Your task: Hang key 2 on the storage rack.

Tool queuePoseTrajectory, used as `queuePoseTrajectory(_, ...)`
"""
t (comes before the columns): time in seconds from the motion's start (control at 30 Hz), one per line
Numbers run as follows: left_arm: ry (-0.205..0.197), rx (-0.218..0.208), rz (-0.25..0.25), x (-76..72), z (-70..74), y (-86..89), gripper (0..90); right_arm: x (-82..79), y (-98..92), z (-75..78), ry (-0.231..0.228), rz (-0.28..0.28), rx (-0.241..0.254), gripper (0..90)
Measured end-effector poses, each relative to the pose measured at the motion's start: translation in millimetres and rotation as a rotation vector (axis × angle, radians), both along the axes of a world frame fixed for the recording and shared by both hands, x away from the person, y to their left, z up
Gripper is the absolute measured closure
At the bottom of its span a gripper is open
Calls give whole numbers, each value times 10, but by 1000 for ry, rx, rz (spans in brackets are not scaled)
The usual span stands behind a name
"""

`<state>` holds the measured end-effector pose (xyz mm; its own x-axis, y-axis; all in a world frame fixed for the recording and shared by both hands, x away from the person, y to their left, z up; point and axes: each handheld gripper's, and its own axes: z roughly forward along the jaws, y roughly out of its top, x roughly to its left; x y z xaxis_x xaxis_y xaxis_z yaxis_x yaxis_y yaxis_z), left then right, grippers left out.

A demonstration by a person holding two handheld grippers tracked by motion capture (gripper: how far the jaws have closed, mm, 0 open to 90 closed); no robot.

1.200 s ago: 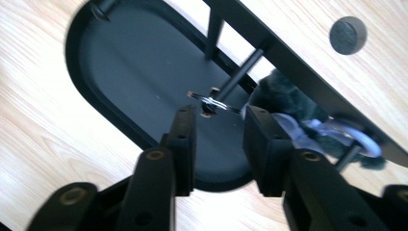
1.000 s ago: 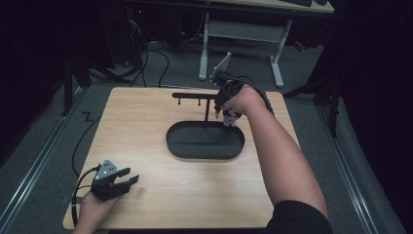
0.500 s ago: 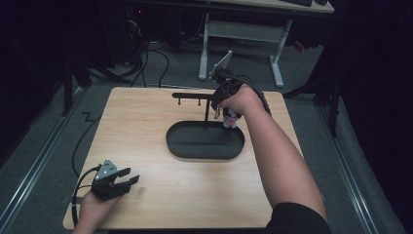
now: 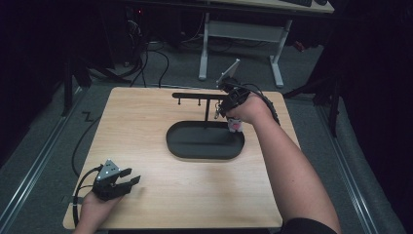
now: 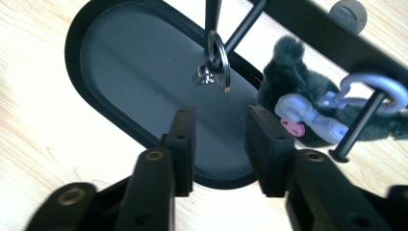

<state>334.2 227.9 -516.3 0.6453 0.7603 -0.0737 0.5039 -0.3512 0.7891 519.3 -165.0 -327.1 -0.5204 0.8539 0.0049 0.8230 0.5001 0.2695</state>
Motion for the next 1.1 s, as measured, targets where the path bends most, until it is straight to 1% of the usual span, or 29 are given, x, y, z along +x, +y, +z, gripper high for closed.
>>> queuePoseTrajectory(0.03, 0, 1, -1, -1, -1, -3, 516, -21, -28, -60, 13, 2, 12, 685)
queuePoseTrajectory(0.07, 0, 1, -1, -1, -1, -3, 516, -21, -28, -60, 13, 2, 12, 685)
queuePoseTrajectory(0.13, 6, 10, -9, 1, 4, 0, 516, -66, -66, -175, 23, 5, 29, 672)
queuePoseTrajectory(0.17, -3, 5, -2, 3, -6, -8, 517, -84, -80, -221, 27, 9, 35, 664)
queuePoseTrajectory(0.2, -3, 5, -2, 3, -6, -8, 517, -84, -80, -221, 27, 9, 35, 664)
queuePoseTrajectory(0.27, -3, 8, -3, 6, -9, -9, 517, -134, -103, -321, 36, 7, 35, 650)
queuePoseTrajectory(0.33, 2, 12, -6, 6, -7, -11, 517, -186, -133, -428, 36, 4, 46, 649)
queuePoseTrajectory(0.37, 1, 14, -7, 6, -9, -18, 517, -259, -153, -530, 26, -9, 51, 651)
queuePoseTrajectory(0.4, 3, 11, -6, 6, -11, -24, 517, -287, -175, -578, 21, 2, 42, 651)
queuePoseTrajectory(0.43, 2, 13, -6, 6, -13, -29, 517, -318, -196, -623, 11, -2, 37, 651)
queuePoseTrajectory(0.47, 2, 13, -6, 6, -13, -29, 517, -318, -196, -623, 11, -2, 37, 651)
queuePoseTrajectory(0.5, 4, 15, -9, 7, -15, -35, 517, -381, -244, -698, 8, -10, 44, 658)
queuePoseTrajectory(0.57, 5, 18, -11, 6, -15, -41, 517, -454, -287, -762, -8, -10, 40, 654)
queuePoseTrajectory(0.6, 5, 18, -11, 6, -15, -41, 517, -454, -287, -762, -8, -10, 40, 654)
queuePoseTrajectory(0.63, 4, 19, -13, 3, -17, -47, 517, -546, -324, -822, -26, -6, 49, 609)
queuePoseTrajectory(0.67, 4, 19, -13, 3, -17, -47, 517, -601, -341, -854, -42, -4, 52, 585)
queuePoseTrajectory(0.7, 4, 20, -15, 1, -18, -52, 516, -659, -356, -887, -56, 0, 54, 572)
queuePoseTrajectory(0.73, 4, 20, -15, 1, -18, -52, 516, -659, -356, -887, -56, 0, 54, 572)
queuePoseTrajectory(0.77, 3, 19, -17, -1, -21, -59, 516, -791, -381, -954, -100, 4, 59, 547)
queuePoseTrajectory(0.8, 4, 19, -19, -2, -21, -62, 516, -857, -396, -986, -119, 9, 65, 533)
queuePoseTrajectory(0.83, 5, 18, -20, -4, -23, -67, 516, -928, -415, -1019, -139, 9, 88, 527)
queuePoseTrajectory(0.87, 5, 18, -20, -4, -23, -67, 515, -928, -415, -1019, -139, 9, 88, 527)
queuePoseTrajectory(0.9, 7, 19, -24, -8, -23, -72, 514, -1076, -448, -1080, -194, 7, 101, 500)
queuePoseTrajectory(0.93, 7, 19, -24, -8, -23, -72, 513, -1150, -468, -1116, -223, 8, 111, 489)
queuePoseTrajectory(0.97, 6, 20, -28, -13, -22, -81, 513, -1223, -486, -1155, -246, 4, 129, 480)
queuePoseTrajectory(1.0, 6, 20, -28, -13, -22, -81, 512, -1223, -486, -1155, -246, 4, 129, 480)
queuePoseTrajectory(1.03, 3, 19, -35, -19, -22, -93, 511, -1359, -527, -1238, -290, -4, 147, 466)
queuePoseTrajectory(1.07, 3, 19, -35, -19, -22, -93, 510, -1359, -527, -1238, -290, -4, 147, 466)
queuePoseTrajectory(1.1, 2, 18, -47, -27, -18, -104, 509, -1492, -579, -1329, -338, -4, 173, 462)
